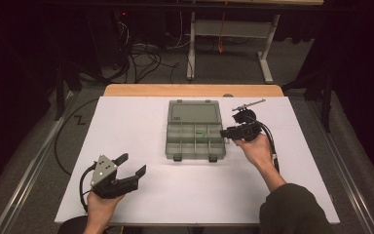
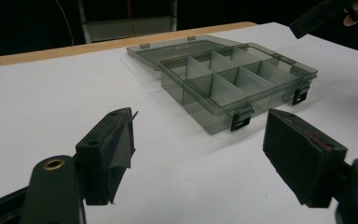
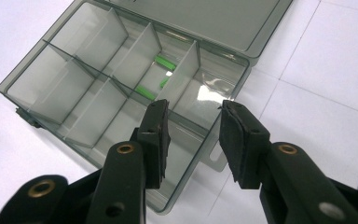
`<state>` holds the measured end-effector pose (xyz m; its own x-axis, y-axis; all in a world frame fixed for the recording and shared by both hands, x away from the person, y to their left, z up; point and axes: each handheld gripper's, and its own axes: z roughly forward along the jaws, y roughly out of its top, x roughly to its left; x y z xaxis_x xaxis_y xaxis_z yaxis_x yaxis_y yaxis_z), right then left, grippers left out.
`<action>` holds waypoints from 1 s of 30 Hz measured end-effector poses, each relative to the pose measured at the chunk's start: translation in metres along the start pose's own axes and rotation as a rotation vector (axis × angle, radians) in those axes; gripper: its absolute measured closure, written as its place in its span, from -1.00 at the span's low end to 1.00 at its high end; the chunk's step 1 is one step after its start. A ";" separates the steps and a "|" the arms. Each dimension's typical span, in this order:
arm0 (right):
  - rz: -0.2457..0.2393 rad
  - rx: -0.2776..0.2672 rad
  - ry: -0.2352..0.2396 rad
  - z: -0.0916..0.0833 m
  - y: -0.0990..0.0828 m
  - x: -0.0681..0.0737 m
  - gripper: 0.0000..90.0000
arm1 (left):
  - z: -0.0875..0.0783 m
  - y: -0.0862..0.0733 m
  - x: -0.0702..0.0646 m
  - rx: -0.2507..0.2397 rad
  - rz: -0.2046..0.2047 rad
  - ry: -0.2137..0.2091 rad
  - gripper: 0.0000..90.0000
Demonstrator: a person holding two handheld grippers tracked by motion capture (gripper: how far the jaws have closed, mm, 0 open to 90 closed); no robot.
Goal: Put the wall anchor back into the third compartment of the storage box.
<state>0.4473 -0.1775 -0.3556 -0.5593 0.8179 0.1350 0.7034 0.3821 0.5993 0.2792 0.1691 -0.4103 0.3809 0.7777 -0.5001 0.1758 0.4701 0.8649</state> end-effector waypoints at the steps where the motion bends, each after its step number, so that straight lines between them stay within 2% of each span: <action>1: 0.002 -0.001 0.000 0.000 -0.001 0.000 0.43 | 0.000 0.000 0.000 -0.001 0.000 0.000 -0.45; 13: 0.007 -0.010 0.000 -0.002 -0.010 -0.004 0.42 | 0.000 0.000 0.000 0.001 0.003 0.000 -0.45; 22: 0.036 0.009 -0.012 0.002 -0.018 -0.011 0.43 | 0.000 0.000 0.000 -0.001 0.001 -0.001 -0.45; 30: 0.049 0.022 -0.018 0.007 -0.019 -0.013 0.44 | 0.000 0.000 0.000 -0.001 0.003 0.000 -0.45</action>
<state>0.4444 -0.1919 -0.3739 -0.5162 0.8434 0.1492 0.7392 0.3507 0.5750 0.2791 0.1697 -0.4102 0.3818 0.7790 -0.4973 0.1738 0.4680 0.8665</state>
